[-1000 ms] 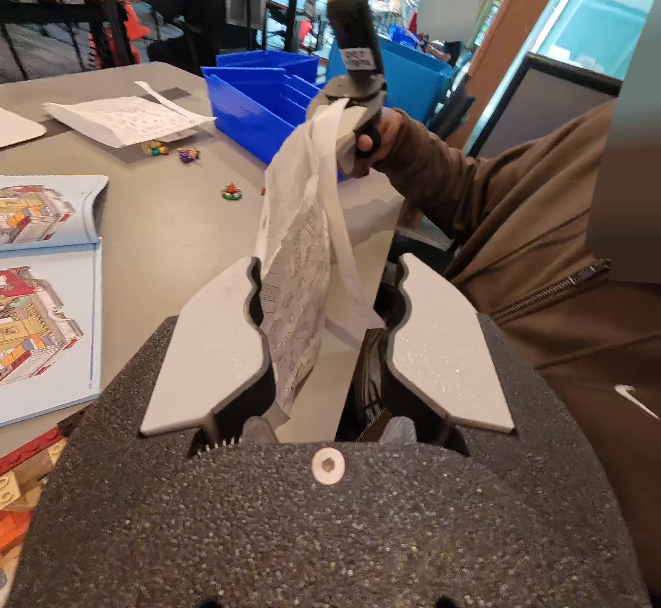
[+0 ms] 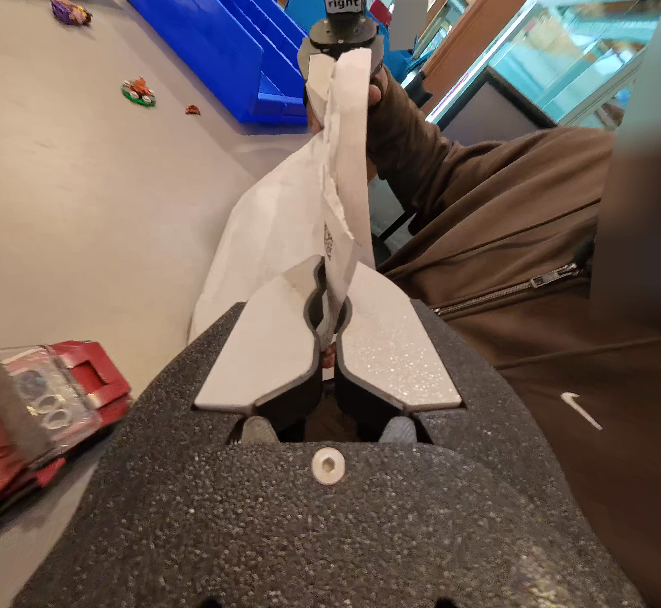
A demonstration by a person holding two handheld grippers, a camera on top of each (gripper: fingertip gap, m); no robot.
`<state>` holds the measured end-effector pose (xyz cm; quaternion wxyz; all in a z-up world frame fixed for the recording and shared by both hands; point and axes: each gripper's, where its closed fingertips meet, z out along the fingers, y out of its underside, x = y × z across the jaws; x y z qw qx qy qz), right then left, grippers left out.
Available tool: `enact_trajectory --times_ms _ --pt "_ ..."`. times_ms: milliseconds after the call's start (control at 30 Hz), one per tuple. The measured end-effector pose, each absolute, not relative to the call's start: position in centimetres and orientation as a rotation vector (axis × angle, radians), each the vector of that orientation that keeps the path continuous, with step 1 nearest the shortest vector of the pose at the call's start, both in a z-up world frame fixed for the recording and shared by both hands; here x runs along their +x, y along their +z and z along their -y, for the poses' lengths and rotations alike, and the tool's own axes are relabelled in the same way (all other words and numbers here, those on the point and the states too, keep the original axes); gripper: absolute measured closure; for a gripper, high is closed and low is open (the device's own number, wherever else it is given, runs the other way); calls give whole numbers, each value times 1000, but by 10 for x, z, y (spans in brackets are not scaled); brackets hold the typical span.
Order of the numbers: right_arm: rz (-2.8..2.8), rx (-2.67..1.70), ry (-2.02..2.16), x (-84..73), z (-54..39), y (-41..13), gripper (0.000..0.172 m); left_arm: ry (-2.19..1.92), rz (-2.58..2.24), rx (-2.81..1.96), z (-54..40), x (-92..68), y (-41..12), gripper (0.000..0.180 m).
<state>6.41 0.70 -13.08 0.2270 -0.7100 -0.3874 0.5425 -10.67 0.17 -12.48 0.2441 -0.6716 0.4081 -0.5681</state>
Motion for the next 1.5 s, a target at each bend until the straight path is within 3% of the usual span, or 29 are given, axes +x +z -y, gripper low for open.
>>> enact_trajectory --times_ms 133,233,500,767,867,933,1067,1200,1367,1500 --pt "996 -2058 1282 77 -22 -139 150 -1688 -923 -1906 -1 -104 -127 180" --pt "1014 -2009 876 97 -39 -137 149 -1722 -816 -1940 -5 -105 -129 180" --pt "1354 -1457 -180 104 -37 -112 134 -1779 -704 -1973 -8 -104 -134 180" --pt "1691 -1122 -497 47 -41 -128 102 -1818 -642 -2016 -3 -100 -140 180" --pt "1841 -1041 -664 40 -50 -146 99 -1823 -644 -2040 -1 -99 -144 180" --pt "1894 -1016 -748 39 -58 -152 110 -1816 -659 -2066 2 -97 -150 180" --pt "2009 -1054 -716 40 -61 -163 152 -1743 -716 -2098 2 -99 -159 180" --pt "2066 -1137 -612 41 -62 -164 159 -1383 -860 -2102 -14 -116 -158 156" --pt "2112 -1247 -550 44 -68 -165 162 -712 -1087 -1924 -33 -137 -124 109" --pt "2126 -1278 -534 43 -73 -163 162 -575 -1248 -1772 -21 -124 -88 95"
